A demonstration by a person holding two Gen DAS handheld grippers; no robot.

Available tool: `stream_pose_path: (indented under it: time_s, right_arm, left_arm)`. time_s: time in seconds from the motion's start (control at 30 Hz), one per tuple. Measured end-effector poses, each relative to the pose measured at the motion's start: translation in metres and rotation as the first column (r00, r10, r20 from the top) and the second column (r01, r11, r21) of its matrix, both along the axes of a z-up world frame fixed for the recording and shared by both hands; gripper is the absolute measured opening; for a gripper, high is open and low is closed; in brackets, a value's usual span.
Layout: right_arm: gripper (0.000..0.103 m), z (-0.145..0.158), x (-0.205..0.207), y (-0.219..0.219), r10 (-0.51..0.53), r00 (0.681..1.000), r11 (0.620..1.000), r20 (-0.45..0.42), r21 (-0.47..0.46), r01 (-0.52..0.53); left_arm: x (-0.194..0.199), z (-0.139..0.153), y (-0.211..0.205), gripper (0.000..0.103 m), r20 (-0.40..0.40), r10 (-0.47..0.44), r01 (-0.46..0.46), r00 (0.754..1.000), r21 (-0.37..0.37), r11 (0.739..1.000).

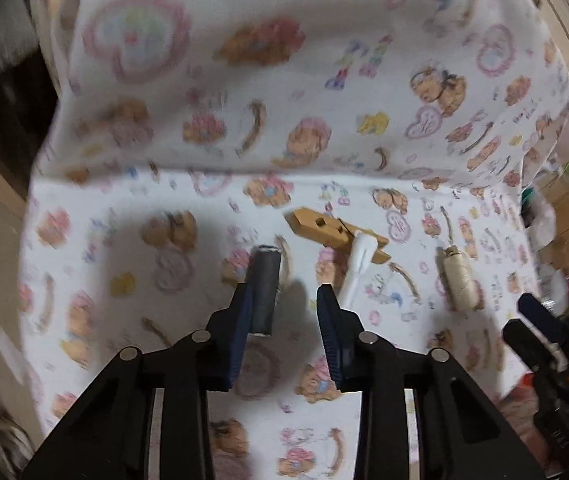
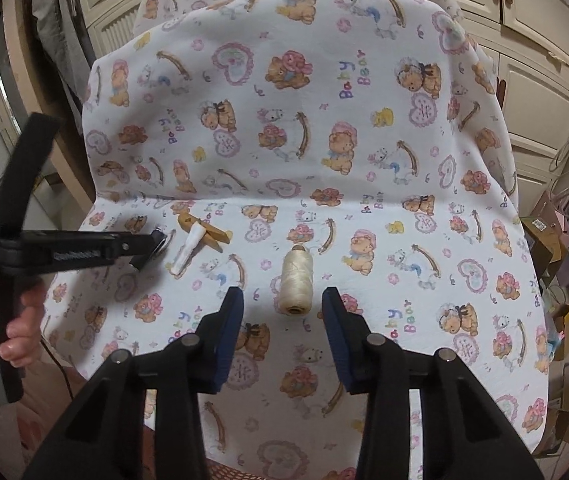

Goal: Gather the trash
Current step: 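Move the left tool to the black cylinder while the right tool approaches the cream thread spool, then grasp the black cylinder with the left tool while the right tool grasps the thread spool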

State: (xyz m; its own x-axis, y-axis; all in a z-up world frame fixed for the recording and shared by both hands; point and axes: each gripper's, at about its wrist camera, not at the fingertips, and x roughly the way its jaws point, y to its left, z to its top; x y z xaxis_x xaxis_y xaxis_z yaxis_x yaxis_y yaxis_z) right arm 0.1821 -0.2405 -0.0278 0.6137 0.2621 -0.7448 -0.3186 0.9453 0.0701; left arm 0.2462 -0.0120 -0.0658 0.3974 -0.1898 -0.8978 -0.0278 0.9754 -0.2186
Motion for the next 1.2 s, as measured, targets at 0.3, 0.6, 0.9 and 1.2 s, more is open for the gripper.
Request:
stream_pose_path:
  time_s: [0.3, 0.6, 0.9, 1.2]
  right_arm:
    - [0.039, -0.003, 0.004, 0.0, -0.008, 1.0, 1.0, -0.024, -0.008, 0.007]
    - [0.038, -0.016, 0.016, 0.009, -0.019, 0.999, 1.0, -0.051, -0.022, 0.018]
    - [0.022, -0.033, 0.042, 0.009, -0.091, 0.989, 0.996, -0.114, -0.01, 0.091]
    - [0.02, -0.035, 0.045, 0.016, -0.105, 0.984, 0.994, -0.146, 0.016, 0.109]
  left_arm:
    - [-0.002, 0.001, 0.005, 0.011, -0.006, 0.033, -0.032, 0.999, 0.052, 0.998]
    - [-0.018, 0.019, 0.009, 0.009, 0.04, 0.007, -0.009, 0.999, 0.042, 0.999]
    - [-0.021, 0.021, 0.019, 0.009, 0.032, 0.02, -0.021, 0.999, 0.03, 0.999]
    - [-0.029, 0.022, 0.022, 0.009, 0.032, 0.017, -0.019, 0.999, 0.067, 0.998]
